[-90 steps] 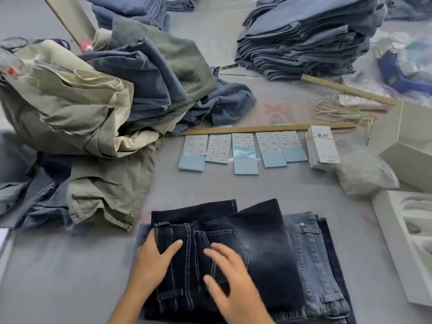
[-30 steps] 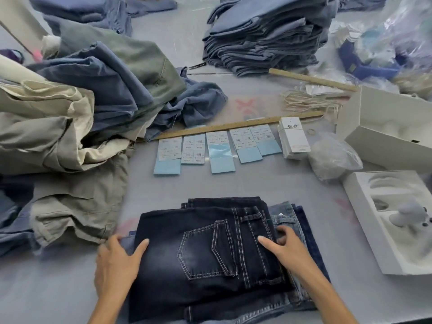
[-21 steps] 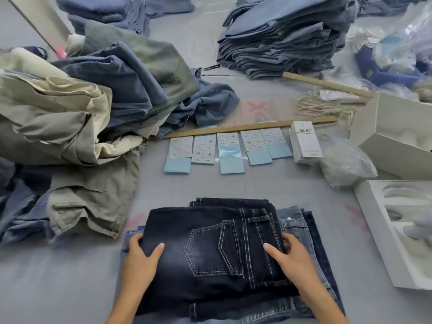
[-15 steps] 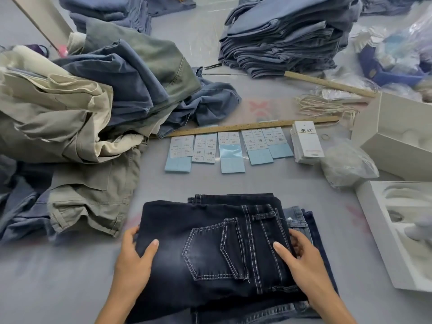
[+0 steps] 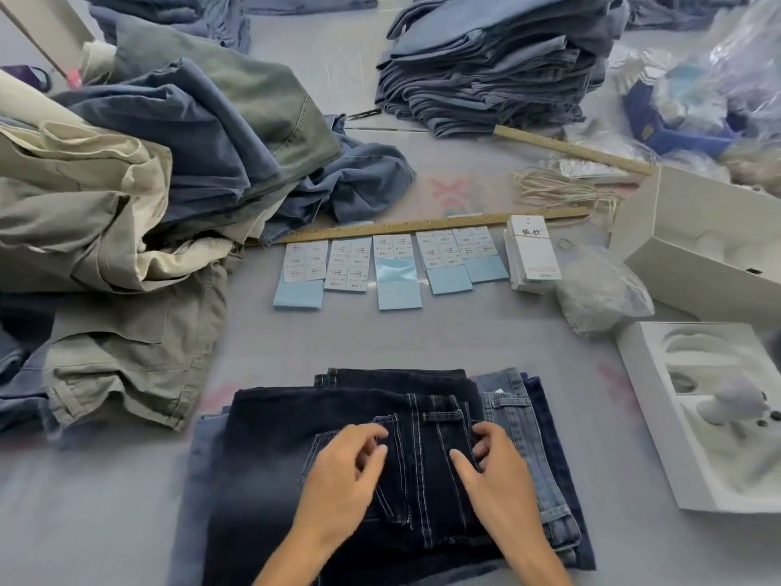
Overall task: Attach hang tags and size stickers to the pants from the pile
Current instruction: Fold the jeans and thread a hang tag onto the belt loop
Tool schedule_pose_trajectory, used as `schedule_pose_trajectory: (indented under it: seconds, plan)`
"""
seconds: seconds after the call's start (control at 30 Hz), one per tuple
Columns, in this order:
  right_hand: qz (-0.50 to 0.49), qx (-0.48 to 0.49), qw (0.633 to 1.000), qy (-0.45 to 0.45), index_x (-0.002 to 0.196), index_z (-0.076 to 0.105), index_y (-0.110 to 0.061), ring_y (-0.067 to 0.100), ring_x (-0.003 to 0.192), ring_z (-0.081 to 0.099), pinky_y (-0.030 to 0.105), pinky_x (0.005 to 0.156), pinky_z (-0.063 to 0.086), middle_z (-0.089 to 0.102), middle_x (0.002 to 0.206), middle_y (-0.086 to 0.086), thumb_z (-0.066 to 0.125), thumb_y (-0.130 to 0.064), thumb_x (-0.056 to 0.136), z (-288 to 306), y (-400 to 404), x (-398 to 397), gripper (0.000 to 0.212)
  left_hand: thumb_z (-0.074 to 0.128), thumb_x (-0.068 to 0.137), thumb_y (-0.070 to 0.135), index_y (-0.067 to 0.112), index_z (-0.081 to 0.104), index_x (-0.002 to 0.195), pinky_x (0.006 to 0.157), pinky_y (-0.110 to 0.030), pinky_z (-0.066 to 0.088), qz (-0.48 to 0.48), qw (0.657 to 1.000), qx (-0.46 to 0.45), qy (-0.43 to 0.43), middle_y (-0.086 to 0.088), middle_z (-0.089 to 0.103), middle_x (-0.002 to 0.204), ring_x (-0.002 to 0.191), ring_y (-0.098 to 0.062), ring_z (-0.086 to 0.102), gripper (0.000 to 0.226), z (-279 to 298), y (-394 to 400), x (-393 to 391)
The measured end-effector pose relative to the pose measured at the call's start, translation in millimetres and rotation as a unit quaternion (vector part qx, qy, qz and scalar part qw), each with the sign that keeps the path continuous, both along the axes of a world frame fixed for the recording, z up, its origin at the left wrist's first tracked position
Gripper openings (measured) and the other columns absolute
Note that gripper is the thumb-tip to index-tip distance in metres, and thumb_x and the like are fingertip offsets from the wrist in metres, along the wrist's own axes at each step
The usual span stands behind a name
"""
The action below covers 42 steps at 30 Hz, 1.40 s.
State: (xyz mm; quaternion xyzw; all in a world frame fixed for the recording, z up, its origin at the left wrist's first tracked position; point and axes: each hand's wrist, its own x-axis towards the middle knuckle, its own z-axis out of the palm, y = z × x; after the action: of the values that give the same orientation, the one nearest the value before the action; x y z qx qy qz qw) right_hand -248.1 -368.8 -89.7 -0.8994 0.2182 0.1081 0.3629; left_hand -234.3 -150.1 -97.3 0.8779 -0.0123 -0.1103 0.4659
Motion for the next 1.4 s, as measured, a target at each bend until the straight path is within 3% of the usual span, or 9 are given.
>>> schedule_pose_trajectory:
  seconds: [0.2,0.33,0.43,0.63,0.8,0.97,1.13,1.3,1.4]
  plan:
    - [0.098,0.114,0.985,-0.088,0.106,0.065,-0.037,0.004,0.074,0.059,0.020,0.070,0.049,0.062,0.084,-0.014,0.072,-0.013,0.086,18.7,32.3,-20.6,0.032,0.057,0.071,0.083,0.038,0.056,0.102,0.076,-0.019,0.051,0.006,0.982,-0.104,0.155,0.014,0.068,0.091,0.082,0.004,0.062,0.055,8.7,-57.1,22.1]
    - [0.200,0.088,0.970,-0.105,0.119,0.067,-0.031,-0.003,0.090,0.056,0.014,0.082,0.045,0.056,0.100,-0.022,0.062,-0.021,0.091,17.9,42.5,-35.4,0.031,0.071,0.090,0.045,0.038,0.060,0.102,0.079,-0.032,0.059,0.074,0.981,-0.115,0.134,0.009,0.074,0.088,0.083,-0.005,0.070,0.017,3.9,-38.9,21.7]
    - [0.138,0.111,0.975,-0.134,0.114,0.069,-0.033,0.006,0.099,0.063,0.019,0.083,0.051,0.063,0.106,-0.019,0.065,-0.011,0.094,25.2,30.0,-29.4,0.031,0.067,0.098,0.026,0.033,0.065,0.108,0.054,-0.039,0.061,0.108,0.973,-0.163,0.126,0.002,0.076,0.083,0.065,-0.019,0.073,0.012,4.0,-20.7,14.7]
    - [0.161,0.052,0.983,-0.078,0.127,0.056,-0.045,0.001,0.102,0.056,0.018,0.085,0.049,0.057,0.112,-0.025,0.073,-0.043,0.089,36.7,12.5,-15.5,0.041,0.064,0.083,0.055,0.044,0.072,0.094,0.039,-0.028,0.045,0.167,0.957,-0.199,0.127,-0.005,0.073,0.072,0.044,-0.017,0.056,0.017,22.4,-0.1,10.0]
    - [0.341,-0.034,0.927,-0.151,0.111,0.075,-0.032,0.003,0.091,0.065,0.023,0.078,0.055,0.069,0.105,-0.016,0.056,-0.044,0.093,44.8,47.9,-30.8,0.029,0.071,0.092,0.040,0.034,0.067,0.083,0.064,-0.019,0.046,0.165,0.986,0.022,0.019,0.008,0.065,0.071,0.065,-0.003,0.060,0.012,29.7,40.3,5.0]
    - [0.392,-0.083,0.899,-0.178,0.101,0.079,-0.032,0.003,0.083,0.068,0.017,0.069,0.053,0.070,0.097,-0.016,0.079,-0.038,0.077,43.5,58.2,-42.2,0.024,0.066,0.087,0.015,0.034,0.066,0.123,0.118,-0.038,0.031,-0.069,0.973,0.135,-0.172,0.014,0.056,0.139,0.131,-0.006,0.049,0.041,42.7,34.9,23.3]
    - [0.290,0.026,0.946,-0.141,0.115,0.073,-0.028,0.002,0.090,0.066,0.026,0.077,0.056,0.063,0.120,-0.016,0.054,-0.039,0.096,43.8,33.2,-42.1,0.028,0.047,0.098,0.045,0.033,0.073,0.091,0.105,-0.039,0.045,-0.204,0.931,0.242,-0.183,0.016,0.066,0.073,0.073,-0.005,0.060,0.029,43.3,16.7,11.0]
    - [0.190,-0.041,0.980,-0.030,0.147,0.036,-0.043,0.001,0.079,0.060,0.020,0.076,0.051,0.050,0.127,-0.026,0.059,-0.051,0.095,27.3,18.4,-13.1,0.057,0.045,0.102,0.041,0.029,0.065,0.072,0.081,-0.034,0.044,-0.125,0.933,0.241,-0.238,0.013,0.056,0.063,0.060,-0.009,0.048,0.038,36.8,18.8,-19.5]
    - [0.236,-0.048,0.969,0.049,0.124,0.058,-0.039,0.002,0.090,0.066,0.027,0.078,0.054,0.071,0.109,-0.016,0.060,-0.044,0.096,18.1,25.3,6.7,0.029,0.047,0.101,0.036,0.025,0.063,0.064,0.070,-0.035,0.044,-0.089,0.927,0.240,-0.276,0.010,0.051,0.058,0.054,-0.014,0.045,0.042,35.9,15.1,-34.0]
